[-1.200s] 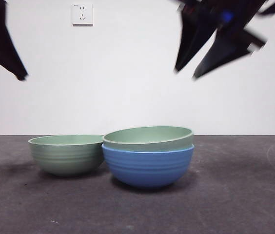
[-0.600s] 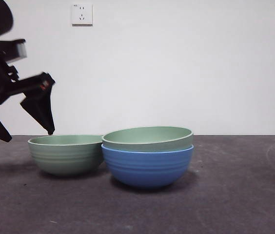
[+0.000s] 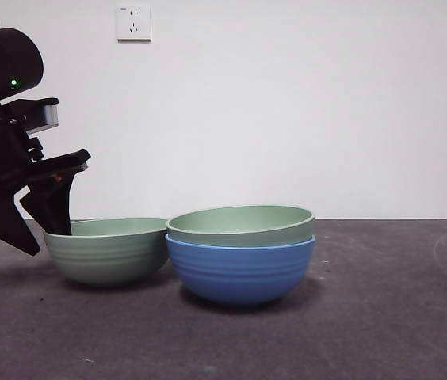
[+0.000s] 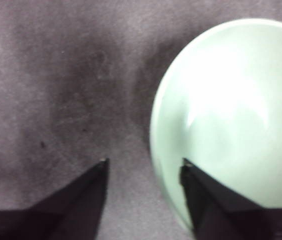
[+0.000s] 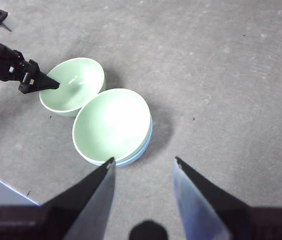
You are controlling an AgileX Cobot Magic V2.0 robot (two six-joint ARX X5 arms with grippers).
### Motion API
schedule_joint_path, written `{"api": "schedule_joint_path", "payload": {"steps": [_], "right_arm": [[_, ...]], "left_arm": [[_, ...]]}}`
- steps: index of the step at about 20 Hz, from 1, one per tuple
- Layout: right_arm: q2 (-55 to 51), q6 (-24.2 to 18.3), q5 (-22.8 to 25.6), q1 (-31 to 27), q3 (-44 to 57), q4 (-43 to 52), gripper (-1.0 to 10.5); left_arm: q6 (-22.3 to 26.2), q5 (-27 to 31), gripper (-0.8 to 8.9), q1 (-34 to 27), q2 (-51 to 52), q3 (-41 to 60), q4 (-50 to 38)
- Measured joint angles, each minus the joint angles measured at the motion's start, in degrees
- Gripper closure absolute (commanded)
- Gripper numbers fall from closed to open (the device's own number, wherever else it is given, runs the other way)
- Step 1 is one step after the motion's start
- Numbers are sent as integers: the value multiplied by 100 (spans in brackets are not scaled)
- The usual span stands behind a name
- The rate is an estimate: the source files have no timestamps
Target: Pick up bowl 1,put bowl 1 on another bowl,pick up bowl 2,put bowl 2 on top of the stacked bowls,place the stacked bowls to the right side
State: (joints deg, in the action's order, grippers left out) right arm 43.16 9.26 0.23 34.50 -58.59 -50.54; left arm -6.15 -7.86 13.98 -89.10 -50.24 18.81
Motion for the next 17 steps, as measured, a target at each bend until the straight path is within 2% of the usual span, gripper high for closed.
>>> {"api": "schedule_joint_path", "payload": {"steps": [1, 3, 4, 5, 12, 17], "right_arm": [[0, -2, 0, 0, 0, 0, 756], [0, -2, 0, 0, 0, 0, 756], [0, -2, 0, 0, 0, 0, 756], [0, -2, 0, 0, 0, 0, 756], [0, -2, 0, 0, 0, 0, 756], [0, -2, 2, -2, 0, 0, 757]], "left_arm": [[0, 0, 718, 7, 0, 0, -2], [-7, 0, 735, 9, 0, -2, -2], [-9, 0, 804, 9, 0, -17, 11], [-11, 0, 821, 9, -2, -74, 57], [-31, -9, 822, 42, 24, -1161, 1040], [-9, -229, 822, 538, 289, -2048, 1674]]}}
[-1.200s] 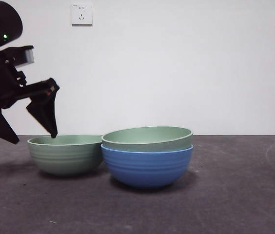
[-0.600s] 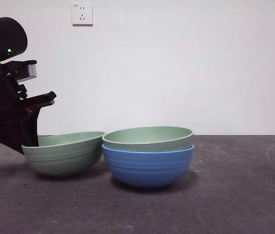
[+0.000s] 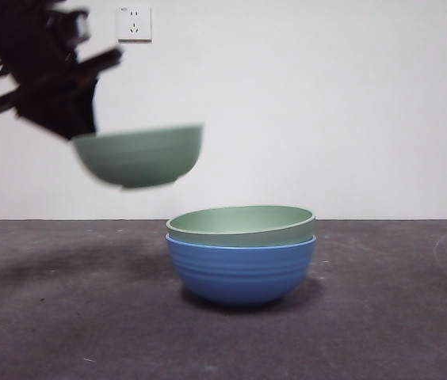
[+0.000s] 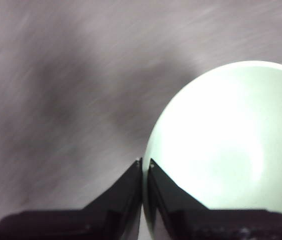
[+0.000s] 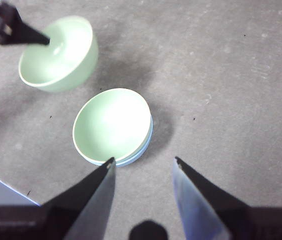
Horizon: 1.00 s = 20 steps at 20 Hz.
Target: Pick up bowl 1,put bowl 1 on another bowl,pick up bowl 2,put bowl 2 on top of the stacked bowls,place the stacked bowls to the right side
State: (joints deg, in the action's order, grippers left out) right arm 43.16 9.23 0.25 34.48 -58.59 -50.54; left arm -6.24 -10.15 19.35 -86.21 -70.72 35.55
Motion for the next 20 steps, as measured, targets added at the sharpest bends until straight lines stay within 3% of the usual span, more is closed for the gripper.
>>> {"api": "schedule_joint_path", "payload": {"steps": [8, 20], "right_arm": [[0, 0, 4, 2, 0, -7, 757], [0, 0, 4, 0, 0, -304, 756]], "left_arm": [[20, 409, 822, 1388, -98, -157, -251], [17, 564, 821, 1661, -1294, -157, -518]]}}
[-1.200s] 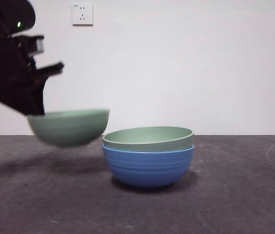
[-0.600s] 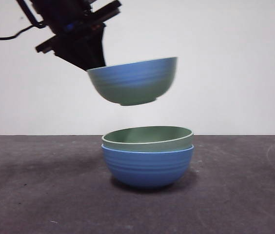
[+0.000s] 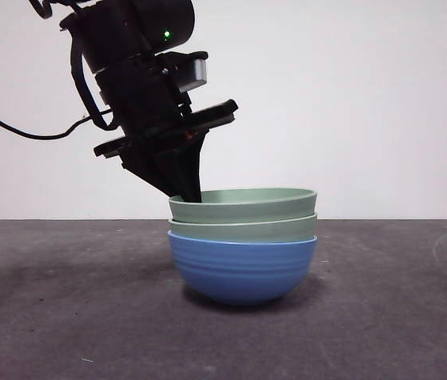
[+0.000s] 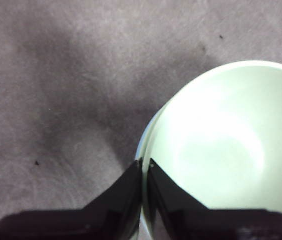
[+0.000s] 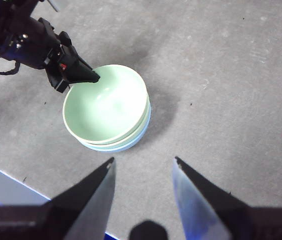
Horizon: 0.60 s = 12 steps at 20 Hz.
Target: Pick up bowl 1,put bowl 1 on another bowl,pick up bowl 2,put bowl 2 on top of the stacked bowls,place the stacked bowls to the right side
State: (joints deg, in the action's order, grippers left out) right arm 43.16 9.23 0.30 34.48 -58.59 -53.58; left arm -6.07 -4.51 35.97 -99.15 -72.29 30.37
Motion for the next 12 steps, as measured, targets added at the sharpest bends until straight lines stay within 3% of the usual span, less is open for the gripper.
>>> {"api": "schedule_joint_path", "payload": {"steps": [2, 5, 6, 11, 12], "right_arm": [[0, 0, 2, 2, 0, 0, 756], [0, 0, 0, 0, 0, 0, 756], [2, 0, 0, 0, 0, 0, 756], [131, 44, -4, 0, 0, -2, 745], [173, 59, -4, 0, 0, -2, 696]], "left_arm": [[0, -11, 792, 11, 0, 0, 0], [-2, -20, 497, 17, 0, 0, 111], [-2, -22, 457, 22, 0, 0, 149], [0, -35, 459, 26, 116, -72, 555], [0, -35, 459, 26, 175, -162, 649]]}}
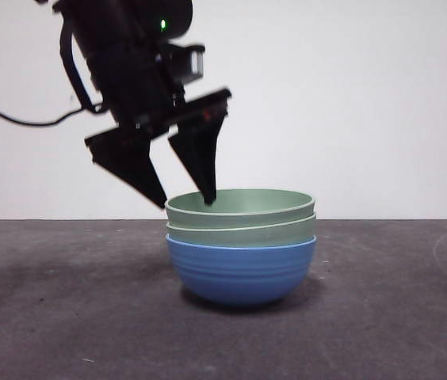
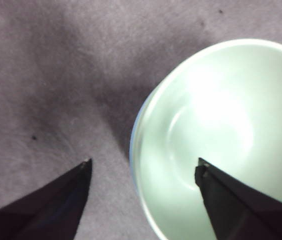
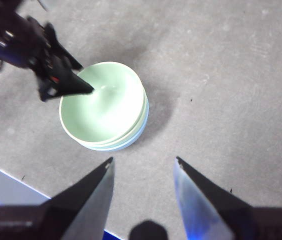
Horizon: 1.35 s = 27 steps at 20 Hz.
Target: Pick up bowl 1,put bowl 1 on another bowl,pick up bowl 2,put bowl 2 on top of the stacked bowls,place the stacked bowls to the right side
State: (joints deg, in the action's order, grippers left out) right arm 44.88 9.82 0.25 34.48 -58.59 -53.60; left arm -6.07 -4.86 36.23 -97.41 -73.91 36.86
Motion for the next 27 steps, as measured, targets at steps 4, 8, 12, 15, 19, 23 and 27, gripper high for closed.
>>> {"api": "schedule_joint_path", "payload": {"steps": [4, 8, 12, 15, 19, 23, 27], "right_arm": [[341, 17, 0, 0, 0, 31, 469], [1016, 31, -24, 2, 0, 485, 469], [2048, 157, -341, 0, 0, 1329, 470], [2879, 308, -551, -20, 0, 2006, 473], [4030, 496, -627, -101, 0, 2494, 474], [4745, 562, -662, -133, 0, 2643, 481], [4951, 625, -927, -144, 0, 2645, 749]], "left_arm": [[0, 15, 459, 0, 402, -474, 645], [52, 22, 459, 0, 1054, -1008, 1263], [114, 22, 459, 0, 1845, -1545, 1853], [201, 22, 469, 0, 2396, -1740, 2131], [219, 22, 469, 0, 3018, -1742, 2524], [219, 22, 468, 0, 3335, -1742, 2743], [219, 22, 468, 0, 3416, -1742, 2820]]}}
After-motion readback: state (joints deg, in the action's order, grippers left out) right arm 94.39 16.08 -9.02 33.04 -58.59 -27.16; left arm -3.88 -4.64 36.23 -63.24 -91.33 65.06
